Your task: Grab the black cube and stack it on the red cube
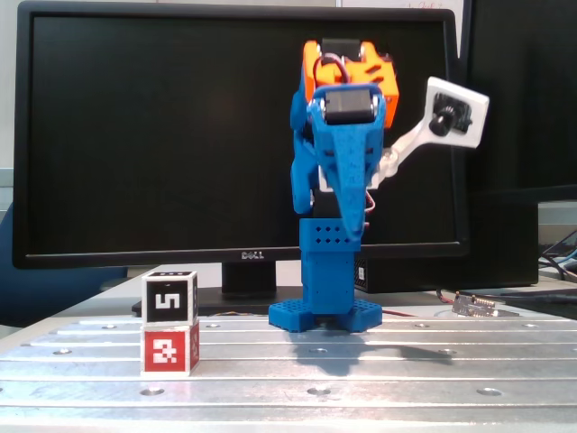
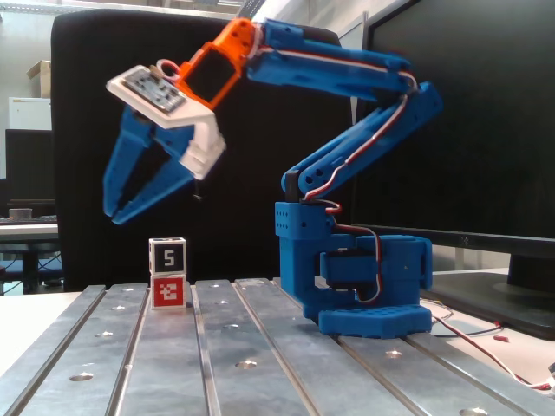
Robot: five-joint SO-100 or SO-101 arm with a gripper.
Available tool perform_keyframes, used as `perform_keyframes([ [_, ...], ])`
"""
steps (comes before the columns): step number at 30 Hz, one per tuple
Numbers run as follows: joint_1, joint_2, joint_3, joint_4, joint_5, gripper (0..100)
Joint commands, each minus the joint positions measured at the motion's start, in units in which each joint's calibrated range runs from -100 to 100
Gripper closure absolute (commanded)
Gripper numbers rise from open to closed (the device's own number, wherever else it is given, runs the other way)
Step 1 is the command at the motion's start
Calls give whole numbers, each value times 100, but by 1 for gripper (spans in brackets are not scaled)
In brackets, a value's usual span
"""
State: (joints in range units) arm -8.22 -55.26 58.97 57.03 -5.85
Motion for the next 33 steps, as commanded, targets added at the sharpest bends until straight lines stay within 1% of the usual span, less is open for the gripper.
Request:
perform_keyframes([
  [1, 184, -689, 385, -46, -4, 99],
  [13, 472, -2836, 1887, 65, -4, 99],
  [23, 634, -4365, 2475, 706, -4, 99],
  [27, 826, -4440, 2575, 775, -4, 99],
  [33, 841, -4423, 2728, 706, 17, 99],
])
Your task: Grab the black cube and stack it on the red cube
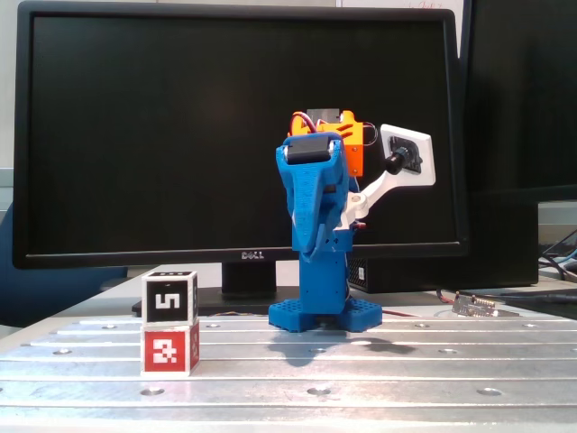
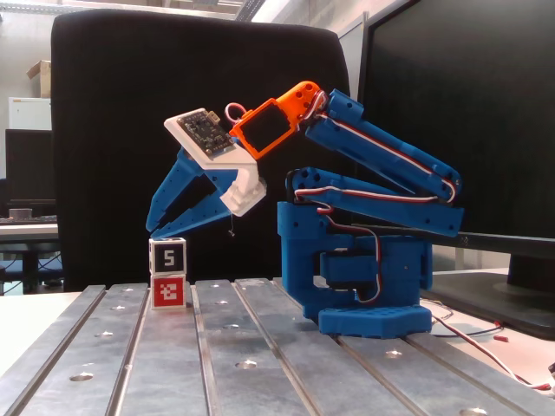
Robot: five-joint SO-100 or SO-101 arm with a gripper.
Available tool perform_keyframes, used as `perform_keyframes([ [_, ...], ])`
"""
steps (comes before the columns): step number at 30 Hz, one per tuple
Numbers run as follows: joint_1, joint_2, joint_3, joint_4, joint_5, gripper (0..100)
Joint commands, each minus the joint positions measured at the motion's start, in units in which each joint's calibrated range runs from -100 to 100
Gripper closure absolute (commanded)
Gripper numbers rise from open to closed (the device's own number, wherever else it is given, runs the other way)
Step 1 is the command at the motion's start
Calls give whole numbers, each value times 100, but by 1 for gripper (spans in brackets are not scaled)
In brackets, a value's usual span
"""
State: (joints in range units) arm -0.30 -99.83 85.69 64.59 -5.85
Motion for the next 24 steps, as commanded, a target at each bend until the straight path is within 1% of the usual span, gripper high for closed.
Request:
perform_keyframes([
  [1, 48, 33, 165, -59, 17, 99],
  [8, -33, 33, 1332, -298, 28, 99],
  [15, 48, 108, 1377, -247, 38, 99],
  [24, 19, 58, 1386, 523, 7, 99],
])
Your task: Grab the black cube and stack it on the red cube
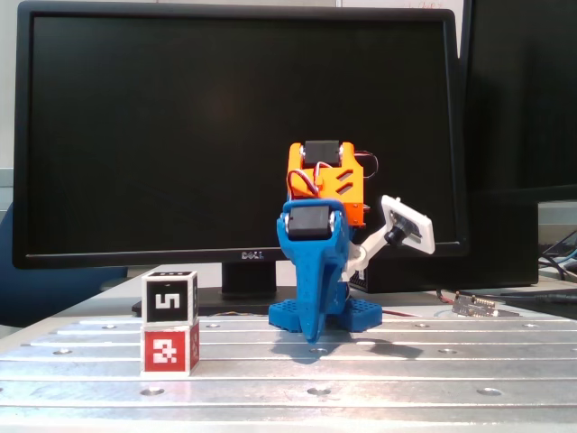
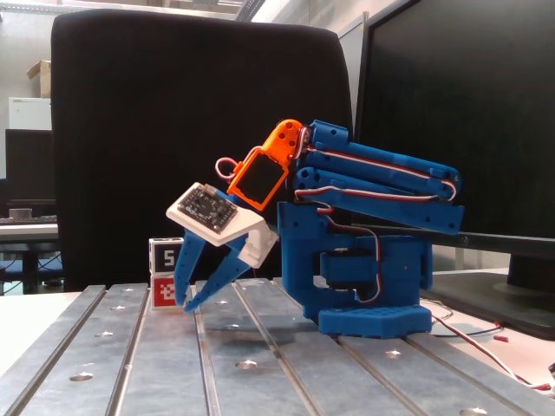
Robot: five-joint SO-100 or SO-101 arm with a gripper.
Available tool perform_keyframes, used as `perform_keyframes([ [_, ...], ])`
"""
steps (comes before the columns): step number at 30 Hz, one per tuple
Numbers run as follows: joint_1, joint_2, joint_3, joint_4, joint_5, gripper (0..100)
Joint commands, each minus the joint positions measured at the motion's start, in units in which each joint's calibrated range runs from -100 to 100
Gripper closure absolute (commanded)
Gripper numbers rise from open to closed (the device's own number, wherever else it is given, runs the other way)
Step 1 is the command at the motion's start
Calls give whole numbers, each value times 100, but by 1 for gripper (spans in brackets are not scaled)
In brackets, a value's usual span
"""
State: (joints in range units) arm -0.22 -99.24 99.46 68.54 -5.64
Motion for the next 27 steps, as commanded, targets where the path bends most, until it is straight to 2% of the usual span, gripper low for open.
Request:
perform_keyframes([
  [1, 11, -1, 9, 136, -14, 99],
  [27, 26, -1, 9, 170, 7, 99],
])
